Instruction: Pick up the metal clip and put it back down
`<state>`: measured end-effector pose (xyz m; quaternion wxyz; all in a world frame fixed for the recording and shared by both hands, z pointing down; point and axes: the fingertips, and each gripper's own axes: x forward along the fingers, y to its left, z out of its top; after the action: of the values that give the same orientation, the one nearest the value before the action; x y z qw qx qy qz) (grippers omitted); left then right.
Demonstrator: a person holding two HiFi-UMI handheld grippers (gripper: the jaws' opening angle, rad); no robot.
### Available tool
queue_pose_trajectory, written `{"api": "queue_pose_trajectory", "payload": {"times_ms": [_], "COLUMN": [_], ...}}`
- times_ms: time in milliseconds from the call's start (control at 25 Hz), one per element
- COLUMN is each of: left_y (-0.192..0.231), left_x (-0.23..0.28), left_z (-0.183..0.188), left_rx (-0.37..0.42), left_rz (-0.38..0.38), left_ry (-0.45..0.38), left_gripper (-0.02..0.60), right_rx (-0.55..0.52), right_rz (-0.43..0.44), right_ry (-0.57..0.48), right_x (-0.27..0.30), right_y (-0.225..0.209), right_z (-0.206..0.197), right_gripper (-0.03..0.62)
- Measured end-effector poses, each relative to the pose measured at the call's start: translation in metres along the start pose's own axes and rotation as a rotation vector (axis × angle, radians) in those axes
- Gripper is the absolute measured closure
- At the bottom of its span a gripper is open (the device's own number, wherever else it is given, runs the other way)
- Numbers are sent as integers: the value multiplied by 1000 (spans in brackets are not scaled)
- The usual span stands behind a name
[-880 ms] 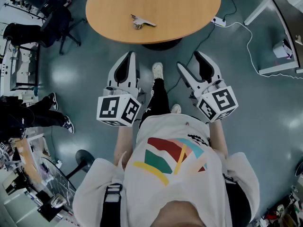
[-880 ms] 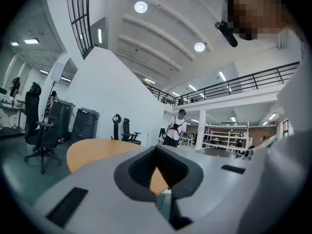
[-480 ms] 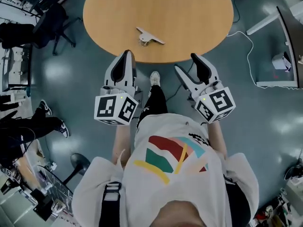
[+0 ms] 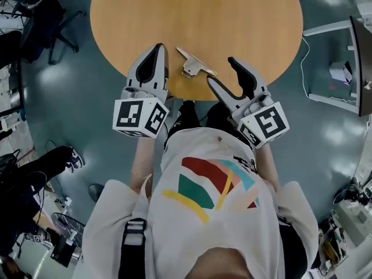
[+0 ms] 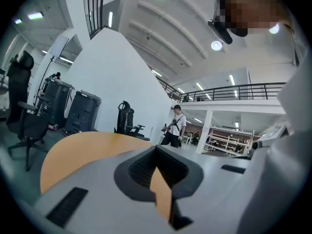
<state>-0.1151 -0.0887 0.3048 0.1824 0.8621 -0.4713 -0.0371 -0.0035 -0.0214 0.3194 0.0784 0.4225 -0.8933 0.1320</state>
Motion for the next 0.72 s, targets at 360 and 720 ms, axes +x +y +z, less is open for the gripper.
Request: {"api": "queue_pose_trajectory", "payload": {"times_ms": [360, 720], "left_y": [9, 37], "left_x": [25, 8], "left_z": [-14, -56], "left_rx": [-74, -116], "left_rz": [71, 191], "left_ry": [20, 125], "left_gripper": [538, 538], "right_rx": [-171, -198], "right_rz": [147, 197], "right_ry": [393, 500], "right_x": [50, 94], "right_y": [-7, -17], "right_z": [-121, -186], "right_gripper": [307, 307]}}
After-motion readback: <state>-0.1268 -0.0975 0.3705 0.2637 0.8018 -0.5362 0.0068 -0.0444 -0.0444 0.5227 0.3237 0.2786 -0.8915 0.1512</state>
